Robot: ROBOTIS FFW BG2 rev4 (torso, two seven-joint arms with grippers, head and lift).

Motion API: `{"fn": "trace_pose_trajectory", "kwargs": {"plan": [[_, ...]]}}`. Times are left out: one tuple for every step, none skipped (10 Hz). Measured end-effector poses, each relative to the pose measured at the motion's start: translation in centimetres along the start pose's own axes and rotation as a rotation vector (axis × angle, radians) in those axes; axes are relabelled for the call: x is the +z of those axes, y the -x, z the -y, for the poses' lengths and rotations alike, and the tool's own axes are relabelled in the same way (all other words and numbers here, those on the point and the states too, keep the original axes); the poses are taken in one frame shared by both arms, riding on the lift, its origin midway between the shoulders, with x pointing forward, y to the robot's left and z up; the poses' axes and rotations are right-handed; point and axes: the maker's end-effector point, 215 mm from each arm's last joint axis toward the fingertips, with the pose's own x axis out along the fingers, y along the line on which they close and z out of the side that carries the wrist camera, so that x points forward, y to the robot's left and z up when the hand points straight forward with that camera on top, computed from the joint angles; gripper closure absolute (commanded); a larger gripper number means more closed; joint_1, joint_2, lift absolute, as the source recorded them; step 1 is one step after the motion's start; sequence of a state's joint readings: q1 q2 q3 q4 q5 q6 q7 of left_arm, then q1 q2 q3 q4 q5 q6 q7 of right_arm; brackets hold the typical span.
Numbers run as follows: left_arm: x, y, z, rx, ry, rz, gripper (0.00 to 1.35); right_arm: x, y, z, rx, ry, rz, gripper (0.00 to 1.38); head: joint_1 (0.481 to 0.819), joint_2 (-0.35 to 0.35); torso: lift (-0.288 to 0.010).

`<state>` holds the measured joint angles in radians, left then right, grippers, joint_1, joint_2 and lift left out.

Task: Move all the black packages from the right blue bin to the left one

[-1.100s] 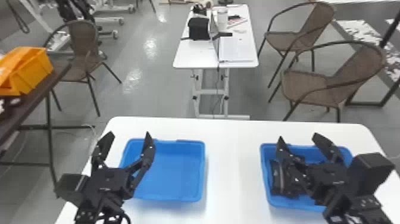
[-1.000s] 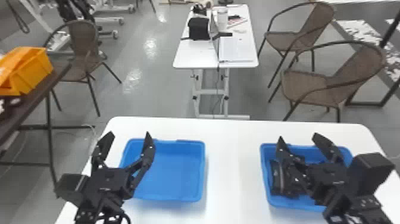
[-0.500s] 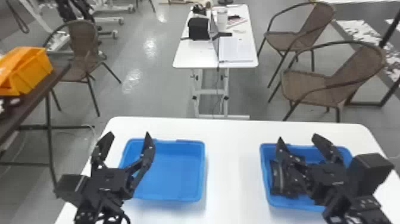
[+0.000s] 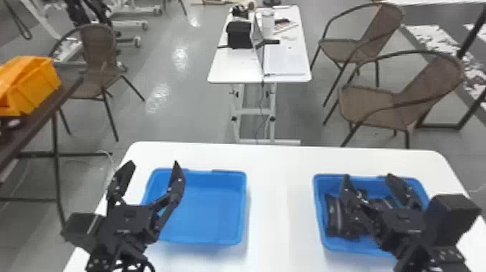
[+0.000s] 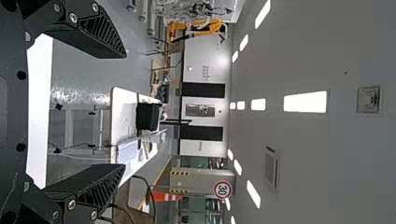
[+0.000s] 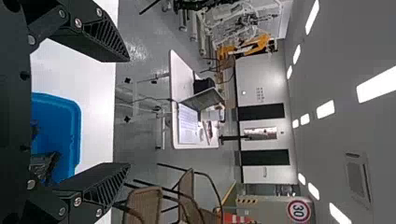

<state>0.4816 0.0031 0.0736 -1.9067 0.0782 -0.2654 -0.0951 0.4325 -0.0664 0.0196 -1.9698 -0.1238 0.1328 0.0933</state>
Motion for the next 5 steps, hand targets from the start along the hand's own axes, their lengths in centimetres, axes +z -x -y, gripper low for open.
{"fn": "trace_pose_trajectory", "kwargs": {"plan": [[0.0, 0.0, 0.0, 0.0, 0.0, 0.0, 0.2, -1.3, 0.4, 1.1, -0.021, -0.007, -0.027, 0.24, 0.695, 0.055, 0.0], [0.0, 0.0, 0.0, 0.0, 0.0, 0.0, 0.2, -2.8, 0.9, 2.5, -0.045, -0.012, -0.058, 0.24, 0.695, 0.035, 0.0], [0.0, 0.0, 0.0, 0.0, 0.001, 0.0, 0.2, -5.1, 1.6, 4.5, -0.08, -0.024, -0.106, 0.24, 0.695, 0.022, 0.0], [0.0, 0.0, 0.0, 0.001, 0.001, -0.001, 0.2, -7.4, 2.3, 6.4, -0.114, -0.047, -0.151, 0.24, 0.695, -0.004, 0.0], [0.0, 0.1, -0.1, 0.001, 0.001, -0.001, 0.2, -9.5, 2.9, 8.1, -0.127, -0.076, -0.188, 0.24, 0.695, -0.026, 0.0]]}}
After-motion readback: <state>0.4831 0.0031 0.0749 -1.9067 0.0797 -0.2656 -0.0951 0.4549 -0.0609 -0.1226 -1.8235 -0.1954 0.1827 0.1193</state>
